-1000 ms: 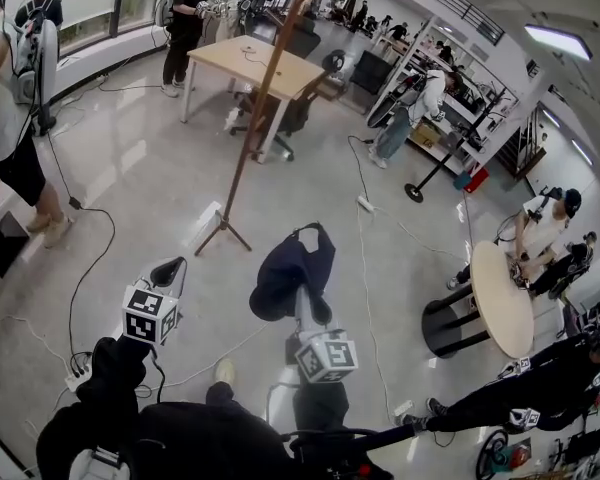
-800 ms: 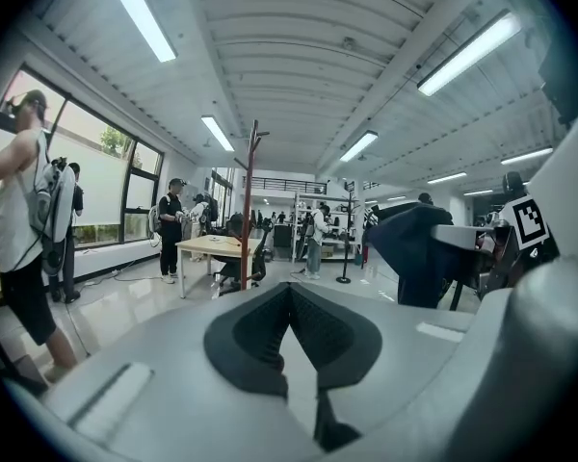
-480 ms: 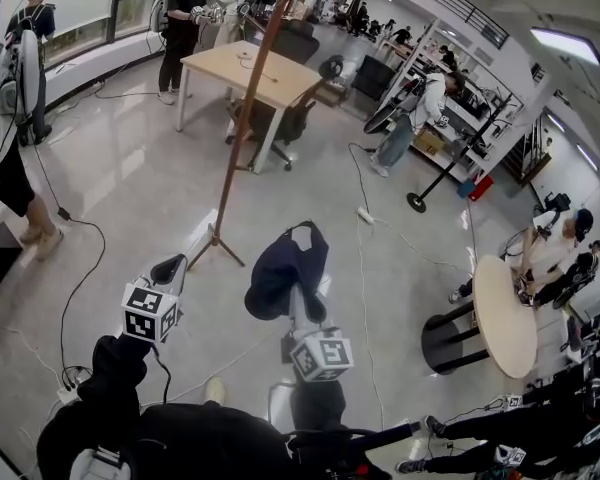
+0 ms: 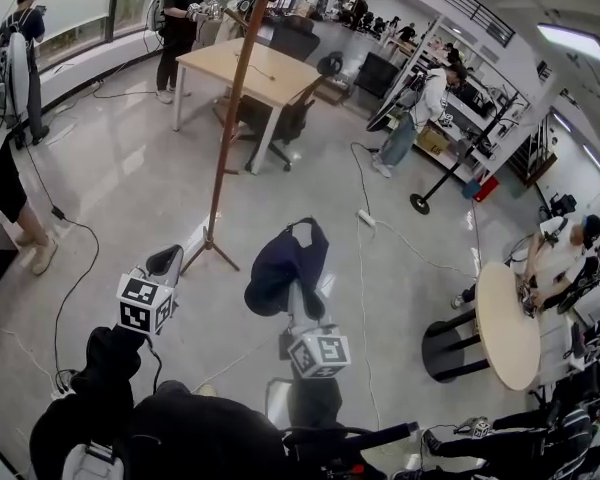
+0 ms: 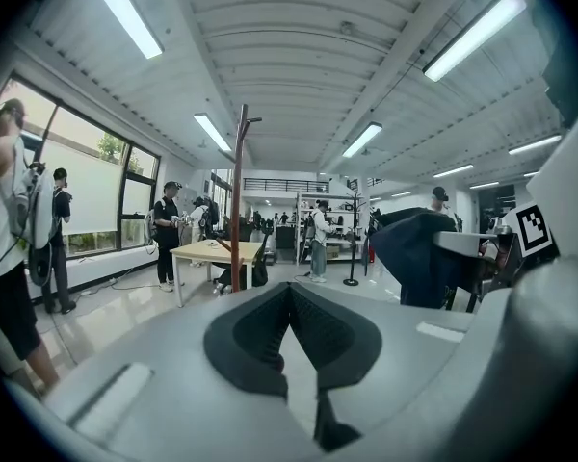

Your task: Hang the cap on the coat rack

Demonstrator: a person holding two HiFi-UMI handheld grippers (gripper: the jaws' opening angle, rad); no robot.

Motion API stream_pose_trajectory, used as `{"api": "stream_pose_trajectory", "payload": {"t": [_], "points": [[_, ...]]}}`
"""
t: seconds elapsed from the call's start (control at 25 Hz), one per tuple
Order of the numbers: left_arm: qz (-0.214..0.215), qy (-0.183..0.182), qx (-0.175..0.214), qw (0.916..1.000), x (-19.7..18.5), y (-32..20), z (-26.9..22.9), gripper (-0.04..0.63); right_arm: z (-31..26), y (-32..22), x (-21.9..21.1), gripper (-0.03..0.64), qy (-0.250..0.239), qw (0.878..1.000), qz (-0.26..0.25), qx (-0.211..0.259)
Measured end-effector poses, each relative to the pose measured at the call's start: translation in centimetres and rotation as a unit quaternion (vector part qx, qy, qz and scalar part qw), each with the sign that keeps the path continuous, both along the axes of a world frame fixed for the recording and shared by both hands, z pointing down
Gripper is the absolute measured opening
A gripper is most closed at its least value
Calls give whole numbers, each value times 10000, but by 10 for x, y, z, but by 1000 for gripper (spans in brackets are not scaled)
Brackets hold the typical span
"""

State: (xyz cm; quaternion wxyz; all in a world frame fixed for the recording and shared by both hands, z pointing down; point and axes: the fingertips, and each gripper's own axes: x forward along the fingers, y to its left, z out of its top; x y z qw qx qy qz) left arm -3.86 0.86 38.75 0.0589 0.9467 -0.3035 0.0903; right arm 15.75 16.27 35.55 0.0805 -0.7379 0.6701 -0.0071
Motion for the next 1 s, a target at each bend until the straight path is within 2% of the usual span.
{"api": "stream_pose_trajectory", "payload": {"t": [0.6, 1.0], "points": [[-83, 2, -46, 10000, 31, -47, 13, 2, 13, -51, 31, 15, -71, 9999, -132, -17], [-110, 38, -161, 9998, 58, -108, 29, 2, 27, -113, 53, 15, 4, 9996, -239, -162]]}}
